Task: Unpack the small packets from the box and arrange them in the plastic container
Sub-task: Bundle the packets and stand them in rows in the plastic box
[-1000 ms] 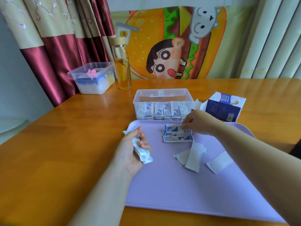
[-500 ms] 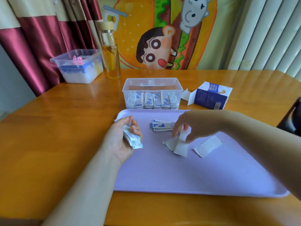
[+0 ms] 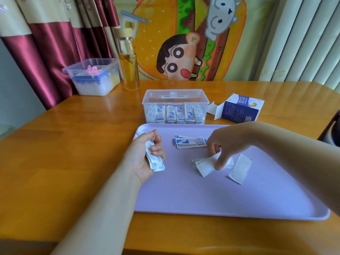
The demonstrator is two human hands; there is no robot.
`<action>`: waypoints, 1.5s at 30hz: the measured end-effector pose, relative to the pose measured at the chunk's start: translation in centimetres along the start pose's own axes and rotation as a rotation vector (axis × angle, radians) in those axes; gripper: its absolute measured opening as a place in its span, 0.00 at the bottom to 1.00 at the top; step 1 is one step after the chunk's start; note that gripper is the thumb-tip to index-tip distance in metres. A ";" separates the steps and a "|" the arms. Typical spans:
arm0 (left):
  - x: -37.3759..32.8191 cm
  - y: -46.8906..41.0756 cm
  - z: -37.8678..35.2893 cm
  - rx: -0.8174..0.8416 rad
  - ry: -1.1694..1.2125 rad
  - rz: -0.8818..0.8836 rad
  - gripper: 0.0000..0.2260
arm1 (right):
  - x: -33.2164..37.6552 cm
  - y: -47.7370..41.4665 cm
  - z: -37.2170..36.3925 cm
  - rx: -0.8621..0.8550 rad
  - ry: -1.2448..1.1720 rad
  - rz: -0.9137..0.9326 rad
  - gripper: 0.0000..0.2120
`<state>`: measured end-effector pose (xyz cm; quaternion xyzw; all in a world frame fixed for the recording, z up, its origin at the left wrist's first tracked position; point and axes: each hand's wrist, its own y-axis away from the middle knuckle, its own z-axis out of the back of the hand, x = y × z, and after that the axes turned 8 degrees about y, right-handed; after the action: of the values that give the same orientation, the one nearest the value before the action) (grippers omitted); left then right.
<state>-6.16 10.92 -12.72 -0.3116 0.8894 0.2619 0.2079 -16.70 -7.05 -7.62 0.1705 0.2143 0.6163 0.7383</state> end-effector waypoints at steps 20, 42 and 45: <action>0.7 1.5 -0.8 0.190 -0.370 0.029 0.13 | 3.1 -1.0 -2.2 -0.216 -1.464 0.268 0.05; 0.7 1.7 -0.9 0.144 -0.534 -0.312 0.23 | 4.2 0.1 -3.1 -1.147 -0.796 0.055 0.21; 0.8 1.7 -0.7 0.141 -0.630 -0.350 0.15 | 4.5 0.4 -3.0 -1.109 -0.834 0.033 0.25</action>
<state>-8.00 11.26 -12.03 -0.3480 0.7309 0.2433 0.5342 -17.94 -2.56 -10.39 -0.0060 -0.4365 0.5288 0.7279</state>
